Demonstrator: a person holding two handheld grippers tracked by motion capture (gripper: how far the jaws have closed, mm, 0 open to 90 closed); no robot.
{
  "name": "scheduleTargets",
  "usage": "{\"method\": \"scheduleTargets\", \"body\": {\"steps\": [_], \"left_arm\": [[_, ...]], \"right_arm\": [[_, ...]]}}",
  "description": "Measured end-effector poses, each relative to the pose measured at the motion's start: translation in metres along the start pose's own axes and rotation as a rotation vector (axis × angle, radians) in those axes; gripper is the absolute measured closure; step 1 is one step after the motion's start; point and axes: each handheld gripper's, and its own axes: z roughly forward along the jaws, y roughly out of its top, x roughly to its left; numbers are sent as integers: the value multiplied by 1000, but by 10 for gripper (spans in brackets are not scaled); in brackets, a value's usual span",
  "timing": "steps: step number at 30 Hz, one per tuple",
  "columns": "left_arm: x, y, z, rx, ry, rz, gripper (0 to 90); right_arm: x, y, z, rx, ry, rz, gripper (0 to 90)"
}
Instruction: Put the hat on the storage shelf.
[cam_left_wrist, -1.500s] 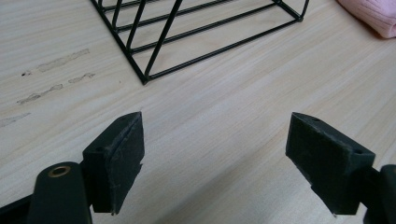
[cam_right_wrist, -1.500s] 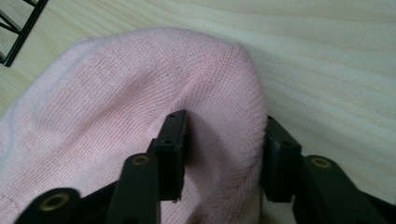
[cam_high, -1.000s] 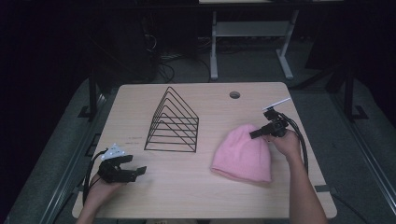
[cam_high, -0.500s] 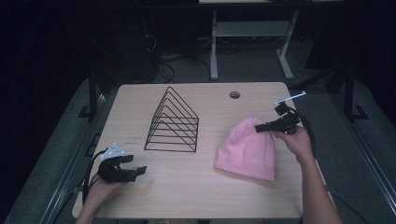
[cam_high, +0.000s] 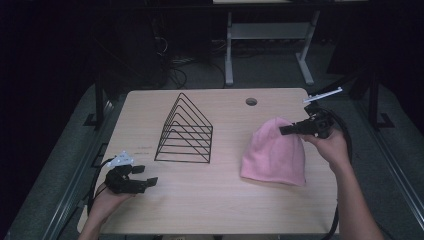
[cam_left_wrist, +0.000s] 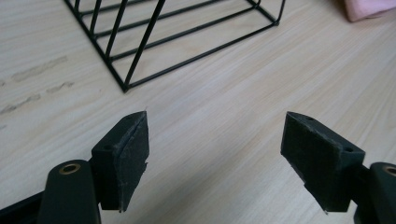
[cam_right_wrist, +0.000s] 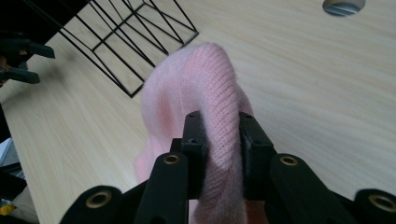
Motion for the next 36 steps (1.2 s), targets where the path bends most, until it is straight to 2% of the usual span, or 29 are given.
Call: {"method": "scheduleTargets", "body": {"steps": [3,5,6,13,25,36], "left_arm": [[0,3,0,3,-3,21,230],[-1,4,0,-2,-12,4,224],[-1,4,0,-1,-30,-10,224],[3,12,-4,-20,-54,-22,205],[8,34,-20,-25,-67,39,187],[11,57,-26,-10,-98,94,187]], "right_arm": [[3,5,-6,-1,-9,-18,752],[5,8,-10,-3,-12,-24,752],[6,10,-12,-2,-11,-31,752],[10,20,-24,-7,-13,-55,756],[12,33,-37,-34,-7,-69,757],[15,42,-50,-72,-2,-82,758]]}}
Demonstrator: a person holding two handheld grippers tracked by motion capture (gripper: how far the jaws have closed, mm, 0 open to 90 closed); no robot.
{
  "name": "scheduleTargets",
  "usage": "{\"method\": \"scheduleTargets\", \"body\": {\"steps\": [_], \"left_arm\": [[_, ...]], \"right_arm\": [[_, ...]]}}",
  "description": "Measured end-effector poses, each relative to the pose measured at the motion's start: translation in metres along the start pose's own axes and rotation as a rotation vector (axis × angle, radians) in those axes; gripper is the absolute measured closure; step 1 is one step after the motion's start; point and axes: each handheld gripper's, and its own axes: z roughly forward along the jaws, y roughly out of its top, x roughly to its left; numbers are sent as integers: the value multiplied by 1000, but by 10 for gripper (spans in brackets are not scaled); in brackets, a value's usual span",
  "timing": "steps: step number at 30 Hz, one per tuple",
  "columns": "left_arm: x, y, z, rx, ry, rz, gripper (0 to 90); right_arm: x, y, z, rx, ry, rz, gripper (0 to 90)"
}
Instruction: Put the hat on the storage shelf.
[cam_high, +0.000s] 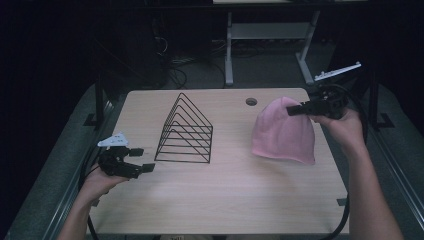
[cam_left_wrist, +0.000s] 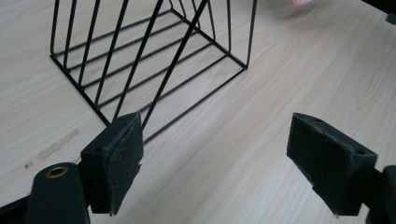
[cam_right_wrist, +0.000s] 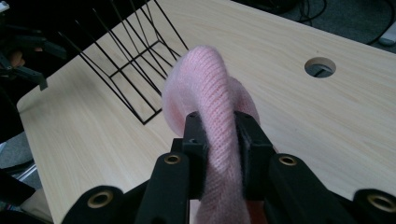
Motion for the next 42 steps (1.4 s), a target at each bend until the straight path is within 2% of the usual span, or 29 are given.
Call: {"method": "scheduleTargets", "body": {"steps": [9,13,17,23,31,39,42], "left_arm": [[-1,20,-11,-3,-21,38,188],[-1,26,-17,-2,-14,46,188],[0,34,-22,-10,-21,35,188],[2,48,-27,8,-28,66,190],[5,66,-33,-12,-54,81,189],[3,84,-35,-6,-50,104,192],[2,90,-36,-7,-85,109,192]], "right_arm": [[6,15,-8,-2,16,-35,758],[10,22,-14,-24,24,-51,758],[14,31,-19,-44,39,-69,758],[23,50,-21,-56,60,-101,757],[45,79,-16,-46,72,-156,755],[72,109,-4,-48,111,-219,755],[80,116,2,-38,127,-230,755]]}}
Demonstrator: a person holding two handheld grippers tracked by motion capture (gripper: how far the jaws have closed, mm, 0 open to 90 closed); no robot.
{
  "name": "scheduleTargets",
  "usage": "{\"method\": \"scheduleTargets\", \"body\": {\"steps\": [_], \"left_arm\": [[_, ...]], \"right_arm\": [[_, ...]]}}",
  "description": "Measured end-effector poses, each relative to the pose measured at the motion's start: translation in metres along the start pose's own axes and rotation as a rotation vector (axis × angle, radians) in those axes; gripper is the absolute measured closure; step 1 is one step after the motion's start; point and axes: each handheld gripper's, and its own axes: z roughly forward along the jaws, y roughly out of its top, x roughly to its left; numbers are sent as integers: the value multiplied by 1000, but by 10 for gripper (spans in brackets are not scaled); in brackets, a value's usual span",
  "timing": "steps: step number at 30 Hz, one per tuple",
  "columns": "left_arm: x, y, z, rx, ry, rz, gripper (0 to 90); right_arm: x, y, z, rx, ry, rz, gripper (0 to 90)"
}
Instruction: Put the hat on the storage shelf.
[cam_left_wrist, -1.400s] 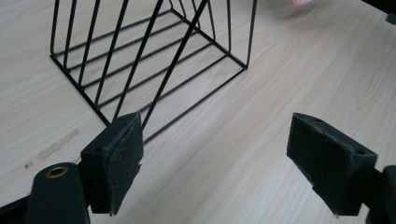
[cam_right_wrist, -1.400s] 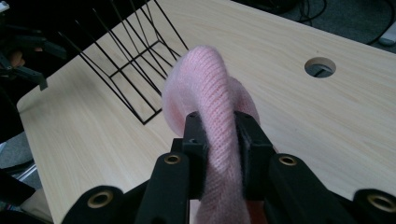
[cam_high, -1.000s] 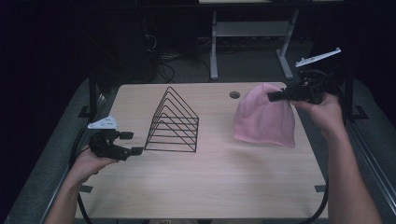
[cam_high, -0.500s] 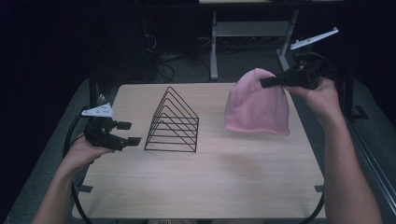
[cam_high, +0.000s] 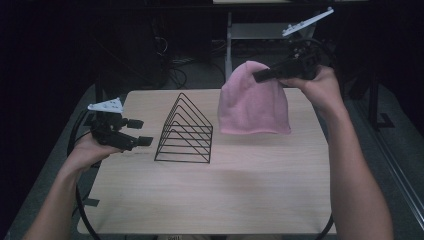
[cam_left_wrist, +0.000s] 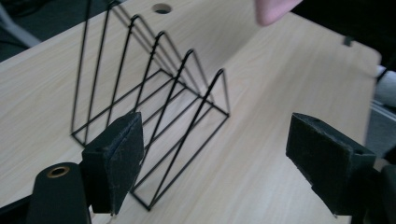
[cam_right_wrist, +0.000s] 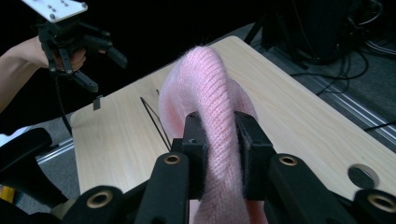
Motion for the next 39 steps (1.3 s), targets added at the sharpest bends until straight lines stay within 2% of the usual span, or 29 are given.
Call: {"method": "scheduleTargets", "body": {"steps": [11,19,26,29,33,39], "left_arm": [[-4,21,0,16,-24,41,189],[-2,36,-1,-3,-63,57,188],[-4,53,-2,-6,-64,84,188],[-2,59,-1,-9,-77,78,188],[0,63,1,1,-62,69,214],[3,68,2,-10,-70,60,230]], "right_arm": [[17,21,18,0,49,-44,755],[26,37,30,6,65,-69,751],[38,54,44,16,92,-99,751],[42,61,52,24,100,-117,751],[48,70,62,24,119,-132,752],[53,81,76,29,142,-155,751]]}}
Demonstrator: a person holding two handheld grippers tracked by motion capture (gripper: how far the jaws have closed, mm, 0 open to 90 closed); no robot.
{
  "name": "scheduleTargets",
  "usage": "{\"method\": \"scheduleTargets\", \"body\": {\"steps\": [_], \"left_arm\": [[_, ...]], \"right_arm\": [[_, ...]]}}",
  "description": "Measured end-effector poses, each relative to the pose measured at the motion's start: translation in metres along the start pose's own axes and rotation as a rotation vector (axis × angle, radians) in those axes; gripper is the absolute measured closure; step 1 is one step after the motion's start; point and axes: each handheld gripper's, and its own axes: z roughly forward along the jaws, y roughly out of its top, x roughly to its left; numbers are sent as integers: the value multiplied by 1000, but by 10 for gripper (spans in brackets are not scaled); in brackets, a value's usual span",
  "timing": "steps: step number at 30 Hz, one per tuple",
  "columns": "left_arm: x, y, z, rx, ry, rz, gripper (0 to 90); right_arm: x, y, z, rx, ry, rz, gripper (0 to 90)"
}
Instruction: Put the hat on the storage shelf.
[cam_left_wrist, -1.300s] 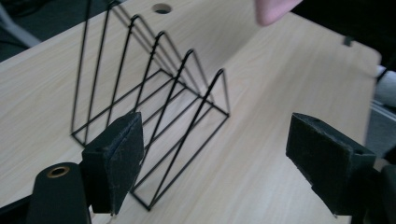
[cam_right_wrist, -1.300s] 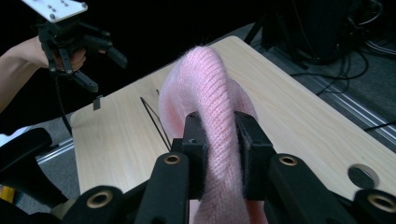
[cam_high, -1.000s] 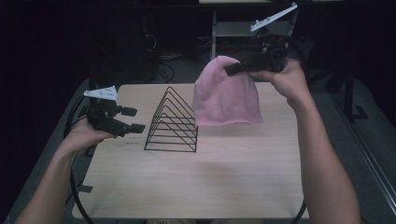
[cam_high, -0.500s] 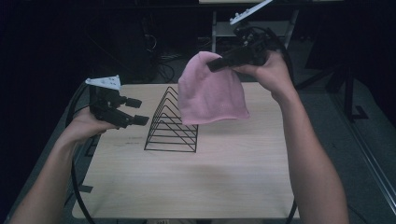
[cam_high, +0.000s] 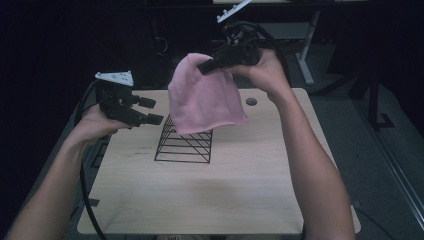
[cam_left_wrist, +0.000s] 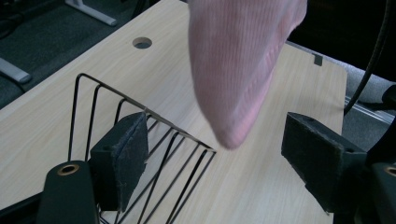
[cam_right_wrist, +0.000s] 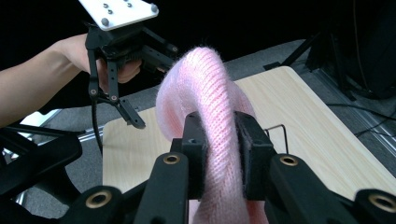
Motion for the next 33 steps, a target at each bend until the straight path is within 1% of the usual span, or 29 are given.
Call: {"method": "scheduleTargets", "body": {"steps": [2,4,7,10,11,13,15,16,17,18,20,21,23,24,25,29,31,33], "left_arm": [[1,1,0,-5,-3,-4,233],[2,1,0,-7,-8,-4,242],[4,1,0,3,-12,0,260],[7,0,-1,-3,-20,-23,311],[8,0,0,-3,-24,-35,343],[10,-1,1,-2,-30,-43,403],[11,-1,1,0,-38,-45,485],[11,-1,1,3,-37,-47,532],[11,-1,1,7,-29,-53,601],[12,-1,1,10,-15,-57,668],[14,-1,-1,4,-9,-63,760],[15,-1,-2,1,-10,-67,780],[17,-2,-3,8,0,-64,810],[17,-2,-4,9,2,-69,813],[18,-3,-5,7,5,-65,814],[22,-4,-9,3,1,-59,838],[24,-5,-10,6,18,-57,844],[26,-6,-11,8,38,-58,844]], "right_arm": [[0,4,5,2,7,-4,751],[1,6,10,-7,13,-11,751],[4,10,17,-3,21,-32,751],[3,13,23,-5,34,-35,751],[3,13,25,-12,42,-35,751],[4,15,28,-17,50,-28,751],[5,17,31,-19,54,-19,752],[5,18,32,-21,54,-23,751],[5,19,33,-24,58,-24,751],[5,19,34,-23,55,-39,752],[6,21,36,-25,59,-37,752],[6,22,37,-27,59,-38,752],[6,24,38,-26,61,-41,752],[5,24,40,-27,57,-48,752],[6,25,41,-24,60,-37,752],[3,25,44,-39,47,-29,750],[1,24,46,-46,43,-18,750],[-1,23,49,-47,39,-20,751]]}}
